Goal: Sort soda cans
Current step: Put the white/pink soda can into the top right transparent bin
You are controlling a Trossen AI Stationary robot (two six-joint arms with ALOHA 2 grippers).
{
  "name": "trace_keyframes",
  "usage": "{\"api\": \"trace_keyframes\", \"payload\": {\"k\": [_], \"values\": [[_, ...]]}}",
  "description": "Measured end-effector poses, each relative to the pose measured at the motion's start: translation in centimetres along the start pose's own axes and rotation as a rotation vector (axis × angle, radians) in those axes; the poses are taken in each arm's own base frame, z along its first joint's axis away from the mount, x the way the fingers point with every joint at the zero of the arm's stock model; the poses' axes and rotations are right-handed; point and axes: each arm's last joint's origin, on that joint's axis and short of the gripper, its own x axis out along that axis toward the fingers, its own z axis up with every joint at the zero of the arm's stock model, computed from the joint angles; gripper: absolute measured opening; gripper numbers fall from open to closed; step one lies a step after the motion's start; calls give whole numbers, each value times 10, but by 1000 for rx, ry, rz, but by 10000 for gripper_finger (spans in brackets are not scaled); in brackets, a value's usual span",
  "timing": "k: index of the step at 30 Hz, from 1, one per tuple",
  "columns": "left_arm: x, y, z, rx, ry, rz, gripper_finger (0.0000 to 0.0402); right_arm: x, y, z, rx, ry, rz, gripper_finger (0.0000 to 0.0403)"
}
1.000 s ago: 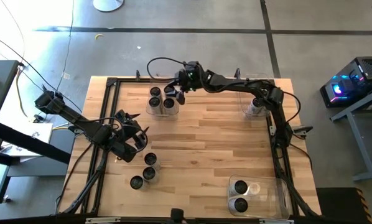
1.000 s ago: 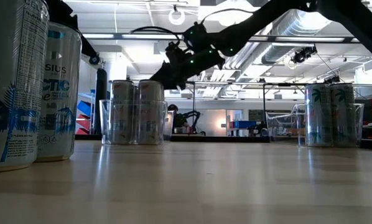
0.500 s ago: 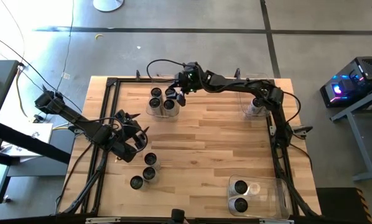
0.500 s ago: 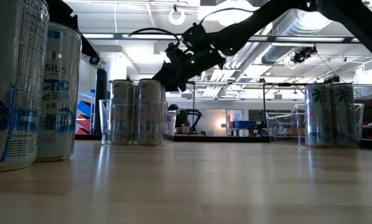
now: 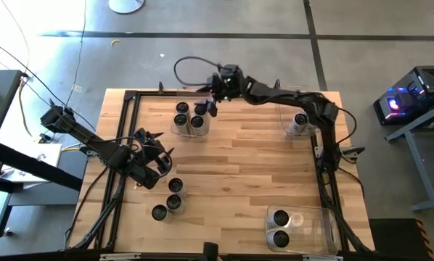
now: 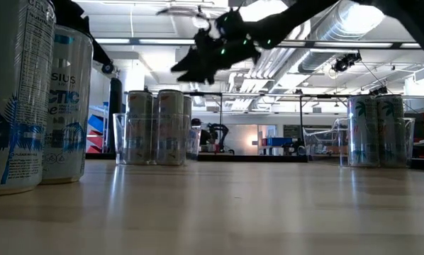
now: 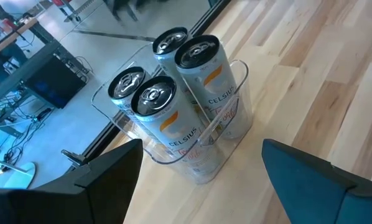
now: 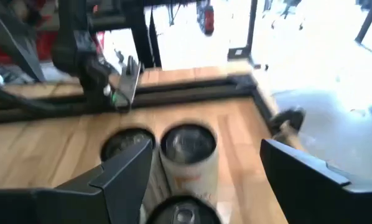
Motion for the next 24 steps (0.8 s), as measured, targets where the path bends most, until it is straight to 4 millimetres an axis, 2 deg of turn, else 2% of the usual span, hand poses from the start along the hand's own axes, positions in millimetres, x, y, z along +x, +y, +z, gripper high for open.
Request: {"api": "trace_keyframes", "payload": {"k": [3,5,9,13,16,20,22,24], "values": [[0,0,0,-7,0,-3,323,-27,13,27,-37,-12,-47,295],[-1,-1,-1,-3,-2,-8,323,-45,31,42,-86,23,-85,295],[-3,-2,-1,-7,-12,-13,323,-83,83,59,-185,169,-125,295],[-6,-3,-2,1,-22,-23,323,-116,138,61,-164,324,-117,295],[-10,-4,-2,2,-44,-29,323,-128,181,49,-107,403,-74,295],[-18,-8,-5,18,-66,-68,323,-128,237,12,-90,370,26,295],[-25,-11,-9,63,-42,-140,323,-120,253,-11,-46,297,91,295],[-33,-13,-15,103,-8,-219,323,-109,260,-34,8,228,165,295]]}}
